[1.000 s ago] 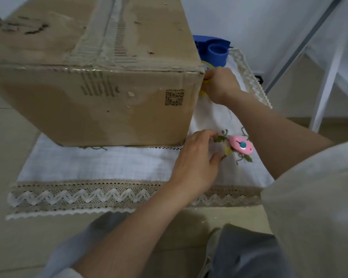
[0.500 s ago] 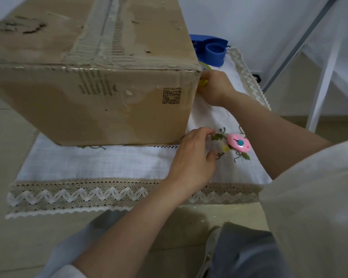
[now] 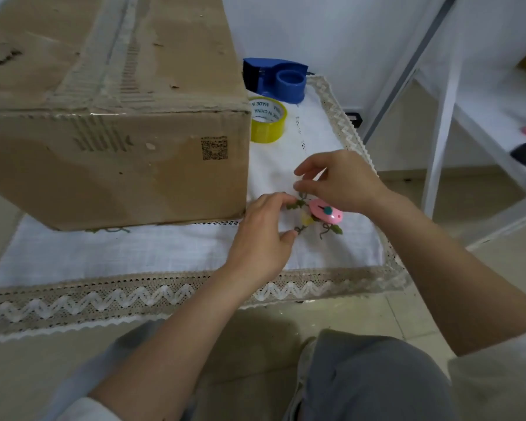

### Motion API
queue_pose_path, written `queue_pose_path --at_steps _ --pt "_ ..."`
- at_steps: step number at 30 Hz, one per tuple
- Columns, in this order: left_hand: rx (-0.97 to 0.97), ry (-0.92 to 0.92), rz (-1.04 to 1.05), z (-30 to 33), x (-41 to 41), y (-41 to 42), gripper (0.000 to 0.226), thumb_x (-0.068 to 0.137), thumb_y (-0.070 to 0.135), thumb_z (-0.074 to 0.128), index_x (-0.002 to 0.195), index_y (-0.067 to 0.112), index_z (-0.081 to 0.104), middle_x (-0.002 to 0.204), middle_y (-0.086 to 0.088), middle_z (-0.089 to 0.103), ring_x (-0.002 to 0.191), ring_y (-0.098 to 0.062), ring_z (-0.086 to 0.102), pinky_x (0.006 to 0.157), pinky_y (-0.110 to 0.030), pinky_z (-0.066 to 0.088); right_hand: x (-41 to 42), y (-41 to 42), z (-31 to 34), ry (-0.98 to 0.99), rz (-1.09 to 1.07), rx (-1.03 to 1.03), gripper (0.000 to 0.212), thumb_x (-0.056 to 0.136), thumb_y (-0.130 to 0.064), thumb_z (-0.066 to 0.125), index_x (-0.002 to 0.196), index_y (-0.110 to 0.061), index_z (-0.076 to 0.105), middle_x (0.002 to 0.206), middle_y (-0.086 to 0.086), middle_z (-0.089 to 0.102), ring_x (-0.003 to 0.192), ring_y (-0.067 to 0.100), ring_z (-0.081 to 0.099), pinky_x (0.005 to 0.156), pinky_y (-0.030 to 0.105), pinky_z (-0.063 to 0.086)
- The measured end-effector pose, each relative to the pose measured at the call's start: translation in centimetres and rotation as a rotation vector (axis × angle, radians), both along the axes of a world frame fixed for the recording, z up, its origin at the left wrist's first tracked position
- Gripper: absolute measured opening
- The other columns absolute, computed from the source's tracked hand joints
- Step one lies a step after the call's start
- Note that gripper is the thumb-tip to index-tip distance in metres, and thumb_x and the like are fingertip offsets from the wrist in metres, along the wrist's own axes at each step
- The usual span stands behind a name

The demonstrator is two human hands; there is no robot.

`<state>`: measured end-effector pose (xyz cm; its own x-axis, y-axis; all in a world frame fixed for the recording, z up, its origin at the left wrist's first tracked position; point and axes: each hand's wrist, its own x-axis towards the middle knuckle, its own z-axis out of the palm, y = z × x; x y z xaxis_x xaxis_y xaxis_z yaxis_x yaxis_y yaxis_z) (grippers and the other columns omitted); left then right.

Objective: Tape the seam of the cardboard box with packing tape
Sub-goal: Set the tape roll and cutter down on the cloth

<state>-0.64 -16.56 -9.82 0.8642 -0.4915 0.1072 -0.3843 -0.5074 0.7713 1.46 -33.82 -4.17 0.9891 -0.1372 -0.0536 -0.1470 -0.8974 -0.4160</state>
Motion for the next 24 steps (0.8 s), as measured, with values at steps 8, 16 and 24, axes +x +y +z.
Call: queue_pose_path --at_steps 8,16,24 --pt "0.092 -0.098 -0.022 -0.6 -0.1 -0.5 0.054 0.088 0.031 0.070 0.138 0.021 0.052 0.137 0.004 0.055 0.132 -0.015 0.041 0.102 -0.021 0.028 -3.6 -1.6 -1.2 0.056 -0.074 -0.014 0.034 0.080 -0.040 0.077 0.110 -0.027 0.067 0.104 -0.008 0.066 0.091 0.015 0.064 0.082 0.033 0.053" --pt "0.155 -0.175 -0.026 -0.9 0.1 -0.4 0.051 0.084 0.045 0.071 0.129 0.021 0.062 0.130 0.006 0.055 0.127 -0.015 0.040 0.103 -0.021 0.027 -4.2 -1.5 -1.7 0.031 -0.069 0.001 0.024 0.078 -0.034 0.081 0.097 -0.021 0.074 0.094 -0.001 0.074 0.085 0.018 0.067 0.079 0.038 0.056" --pt "0.172 -0.166 -0.025 -0.8 0.1 -0.5 0.039 0.082 0.047 0.073 0.113 0.023 0.069 0.125 0.007 0.055 0.125 -0.014 0.040 0.103 -0.024 0.030 -3.5 -2.2 -1.5 0.077 -0.113 0.157 0.029 0.076 -0.042 0.081 0.096 -0.021 0.073 0.087 -0.004 0.073 0.074 0.008 0.064 0.064 0.021 0.050"
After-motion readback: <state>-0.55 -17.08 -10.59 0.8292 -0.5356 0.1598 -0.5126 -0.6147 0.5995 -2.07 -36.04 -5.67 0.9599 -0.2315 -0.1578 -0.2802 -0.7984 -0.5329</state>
